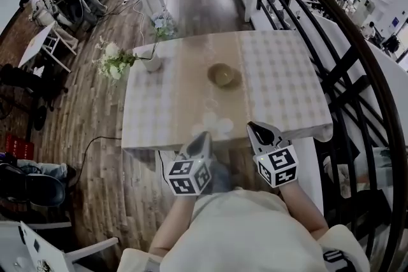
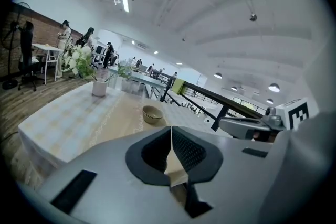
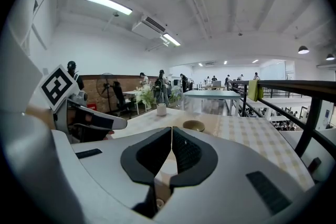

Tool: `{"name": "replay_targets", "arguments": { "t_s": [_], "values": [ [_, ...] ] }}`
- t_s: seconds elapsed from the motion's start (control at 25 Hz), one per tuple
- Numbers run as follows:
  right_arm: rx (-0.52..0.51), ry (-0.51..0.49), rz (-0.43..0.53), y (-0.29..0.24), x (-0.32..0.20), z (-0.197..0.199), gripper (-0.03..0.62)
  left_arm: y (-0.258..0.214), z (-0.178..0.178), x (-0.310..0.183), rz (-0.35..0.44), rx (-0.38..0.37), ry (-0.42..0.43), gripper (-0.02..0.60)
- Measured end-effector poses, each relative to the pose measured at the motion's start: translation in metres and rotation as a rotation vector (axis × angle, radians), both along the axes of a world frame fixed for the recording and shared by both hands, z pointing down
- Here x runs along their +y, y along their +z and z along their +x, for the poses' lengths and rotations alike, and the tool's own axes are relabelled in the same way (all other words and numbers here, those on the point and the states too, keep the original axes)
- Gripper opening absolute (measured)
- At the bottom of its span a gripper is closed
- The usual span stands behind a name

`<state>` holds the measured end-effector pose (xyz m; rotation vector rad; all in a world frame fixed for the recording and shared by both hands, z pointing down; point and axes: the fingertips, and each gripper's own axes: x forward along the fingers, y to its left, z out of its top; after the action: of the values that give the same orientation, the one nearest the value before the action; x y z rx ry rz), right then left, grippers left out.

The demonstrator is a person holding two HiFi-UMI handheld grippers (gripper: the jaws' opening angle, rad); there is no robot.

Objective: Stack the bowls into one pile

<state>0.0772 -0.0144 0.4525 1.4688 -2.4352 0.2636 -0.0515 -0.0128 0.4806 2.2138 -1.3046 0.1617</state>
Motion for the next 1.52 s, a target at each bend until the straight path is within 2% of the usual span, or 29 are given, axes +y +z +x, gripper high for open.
{"name": "replay_targets", "arguments": {
  "t_s": [0.64, 1.12, 1.52],
  "values": [
    [0.006, 0.028, 0.009, -0.012, 0.039, 0.019, 0.005, -0.014, 0.019, 0.034, 0.014, 0.021, 0.030, 0.011],
    [-0.011, 0.023, 0.049, -0.015, 0.044, 0.020, 0.000, -0.009, 0.022, 0.043, 0.017, 0.013, 0.029, 0.010],
    [-0.021, 0.013, 0.040, -0.016, 0.037, 0.016, 0.000, -0.013, 0.019, 0.038, 0.014, 0.016, 0.028, 0.009]
  ]
}}
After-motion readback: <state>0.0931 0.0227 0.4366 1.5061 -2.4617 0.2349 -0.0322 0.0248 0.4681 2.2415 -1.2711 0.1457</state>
